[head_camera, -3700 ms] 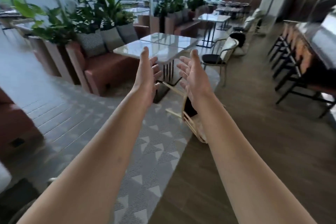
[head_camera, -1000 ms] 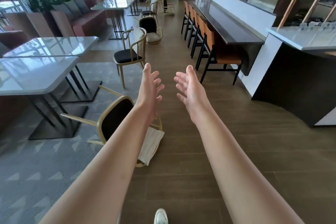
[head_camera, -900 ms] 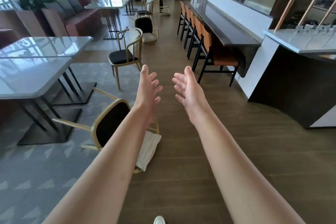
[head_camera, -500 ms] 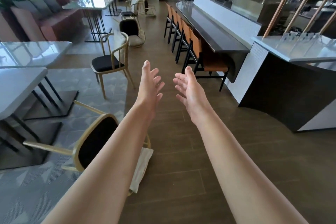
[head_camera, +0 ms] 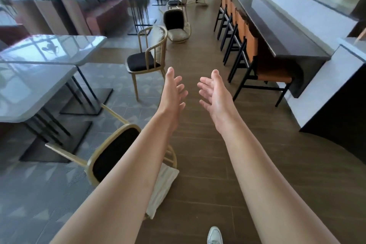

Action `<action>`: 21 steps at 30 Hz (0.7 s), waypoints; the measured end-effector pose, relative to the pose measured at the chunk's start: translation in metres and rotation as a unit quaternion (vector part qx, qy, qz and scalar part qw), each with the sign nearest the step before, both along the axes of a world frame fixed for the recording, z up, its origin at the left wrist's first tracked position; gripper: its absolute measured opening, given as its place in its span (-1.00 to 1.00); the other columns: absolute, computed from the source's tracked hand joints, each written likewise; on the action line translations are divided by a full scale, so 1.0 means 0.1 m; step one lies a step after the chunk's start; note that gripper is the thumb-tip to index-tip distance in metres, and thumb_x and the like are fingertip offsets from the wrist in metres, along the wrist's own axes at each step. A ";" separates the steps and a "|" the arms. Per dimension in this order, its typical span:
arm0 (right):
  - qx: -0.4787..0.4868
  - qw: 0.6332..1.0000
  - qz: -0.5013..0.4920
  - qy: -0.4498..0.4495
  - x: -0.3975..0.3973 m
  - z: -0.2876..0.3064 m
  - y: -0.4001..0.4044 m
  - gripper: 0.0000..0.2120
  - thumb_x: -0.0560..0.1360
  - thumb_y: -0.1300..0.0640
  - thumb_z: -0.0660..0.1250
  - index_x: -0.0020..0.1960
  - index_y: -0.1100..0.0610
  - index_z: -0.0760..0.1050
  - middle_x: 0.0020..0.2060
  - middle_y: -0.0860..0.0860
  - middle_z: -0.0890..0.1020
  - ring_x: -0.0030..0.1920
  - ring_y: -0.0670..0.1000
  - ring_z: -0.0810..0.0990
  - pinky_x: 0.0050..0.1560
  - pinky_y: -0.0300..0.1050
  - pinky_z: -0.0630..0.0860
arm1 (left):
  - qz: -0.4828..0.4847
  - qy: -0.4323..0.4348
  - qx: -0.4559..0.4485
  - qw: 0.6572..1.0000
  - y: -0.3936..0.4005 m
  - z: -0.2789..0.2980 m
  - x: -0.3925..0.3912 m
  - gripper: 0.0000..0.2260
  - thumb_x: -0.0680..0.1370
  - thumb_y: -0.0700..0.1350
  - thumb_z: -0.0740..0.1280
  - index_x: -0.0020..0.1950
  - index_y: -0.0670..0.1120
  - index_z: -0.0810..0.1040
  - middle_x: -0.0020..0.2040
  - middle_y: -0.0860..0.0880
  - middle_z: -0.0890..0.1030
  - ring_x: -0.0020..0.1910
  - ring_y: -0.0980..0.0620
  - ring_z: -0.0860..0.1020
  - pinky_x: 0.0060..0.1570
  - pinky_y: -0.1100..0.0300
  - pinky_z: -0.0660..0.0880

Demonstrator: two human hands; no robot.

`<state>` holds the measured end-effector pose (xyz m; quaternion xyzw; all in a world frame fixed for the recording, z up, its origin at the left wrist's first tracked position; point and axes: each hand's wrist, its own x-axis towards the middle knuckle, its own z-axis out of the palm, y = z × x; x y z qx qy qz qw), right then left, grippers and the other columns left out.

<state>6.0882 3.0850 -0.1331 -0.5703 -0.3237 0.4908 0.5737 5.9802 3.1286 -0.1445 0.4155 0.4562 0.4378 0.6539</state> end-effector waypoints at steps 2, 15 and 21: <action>-0.007 1.000 0.029 0.001 0.14 -0.04 0.27 -0.41 0.67 -0.25 -0.02 0.49 0.10 0.40 0.43 0.03 0.48 0.44 0.00 0.42 0.49 0.08 0.31 | 0.024 0.008 -0.001 1.000 0.18 0.01 0.11 -0.36 0.63 0.37 0.00 0.57 0.02 0.34 0.53 -0.08 0.38 0.44 -0.04 0.43 0.51 -0.12 0.22; -0.041 0.965 0.259 -0.014 -0.45 -0.35 1.41 -0.40 0.67 -0.24 -0.07 0.54 0.08 0.30 0.50 0.03 0.40 0.50 0.05 0.34 0.53 0.11 0.23 | 0.258 0.031 -0.058 0.964 0.82 -0.22 -0.51 -0.41 0.65 0.33 0.00 0.51 0.01 0.40 0.44 -0.05 0.45 0.36 -0.05 0.47 0.42 -0.07 0.31; -0.029 0.952 0.304 -0.037 -0.89 -0.42 1.67 -0.40 0.67 -0.25 -0.07 0.54 0.08 0.31 0.49 0.04 0.41 0.49 0.06 0.35 0.52 0.11 0.25 | 0.312 -0.031 -0.076 0.947 1.06 -0.37 -0.98 -0.40 0.65 0.32 0.00 0.49 -0.05 0.43 0.39 -0.11 0.49 0.32 -0.09 0.48 0.45 -0.15 0.29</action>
